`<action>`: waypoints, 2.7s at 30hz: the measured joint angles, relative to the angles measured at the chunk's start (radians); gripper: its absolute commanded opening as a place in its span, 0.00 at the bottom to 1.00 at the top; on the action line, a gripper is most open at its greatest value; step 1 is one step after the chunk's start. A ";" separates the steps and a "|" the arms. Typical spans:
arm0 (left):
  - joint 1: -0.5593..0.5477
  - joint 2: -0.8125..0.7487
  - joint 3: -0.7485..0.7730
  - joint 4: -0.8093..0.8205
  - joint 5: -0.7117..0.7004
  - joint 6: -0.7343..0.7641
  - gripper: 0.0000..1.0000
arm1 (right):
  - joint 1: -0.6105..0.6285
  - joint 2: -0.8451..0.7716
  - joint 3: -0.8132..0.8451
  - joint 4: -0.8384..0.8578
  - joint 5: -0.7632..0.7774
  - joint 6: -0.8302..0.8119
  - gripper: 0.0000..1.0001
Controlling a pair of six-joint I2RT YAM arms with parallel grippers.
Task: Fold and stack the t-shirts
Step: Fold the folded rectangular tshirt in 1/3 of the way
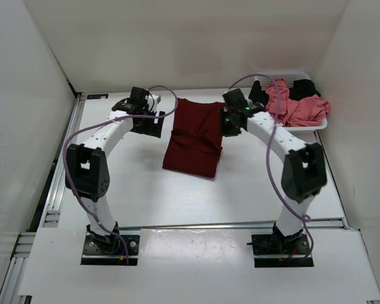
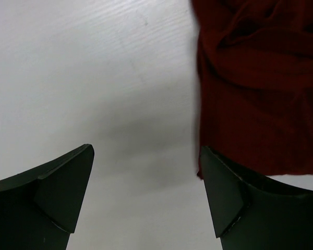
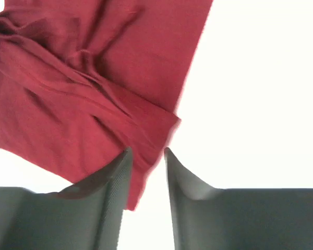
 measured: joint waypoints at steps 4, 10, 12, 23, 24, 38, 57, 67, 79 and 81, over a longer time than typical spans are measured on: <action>-0.043 0.086 0.092 0.032 -0.005 0.000 0.91 | -0.065 -0.130 -0.192 0.039 -0.020 0.003 0.04; -0.061 0.176 0.116 0.053 0.062 0.000 0.87 | -0.013 -0.103 -0.349 0.117 -0.101 0.054 0.01; -0.061 0.159 0.080 0.034 0.118 0.000 0.87 | 0.005 -0.077 -0.346 0.155 -0.127 0.065 0.01; 0.018 0.079 -0.179 -0.035 0.445 -0.004 0.96 | 0.008 -0.220 -0.612 0.347 -0.285 0.253 0.51; 0.013 0.079 -0.190 -0.029 0.446 -0.005 0.96 | 0.008 -0.223 -0.635 0.362 -0.302 0.269 0.52; -0.017 0.176 -0.147 0.017 0.475 -0.007 0.34 | 0.011 -0.130 -0.726 0.617 -0.456 0.408 0.33; -0.098 -0.105 -0.496 -0.002 0.466 -0.010 0.18 | 0.040 -0.371 -0.973 0.553 -0.528 0.364 0.05; -0.150 -0.260 -0.587 -0.069 0.322 -0.009 0.75 | 0.051 -0.517 -0.990 0.317 -0.491 0.258 0.53; -0.194 -0.306 -0.410 -0.006 0.033 -0.005 0.75 | 0.055 -0.540 -0.676 0.072 -0.122 0.137 0.02; -0.194 -0.276 -0.402 0.002 0.037 -0.005 0.75 | 0.064 -0.504 -0.662 0.077 -0.100 0.132 0.01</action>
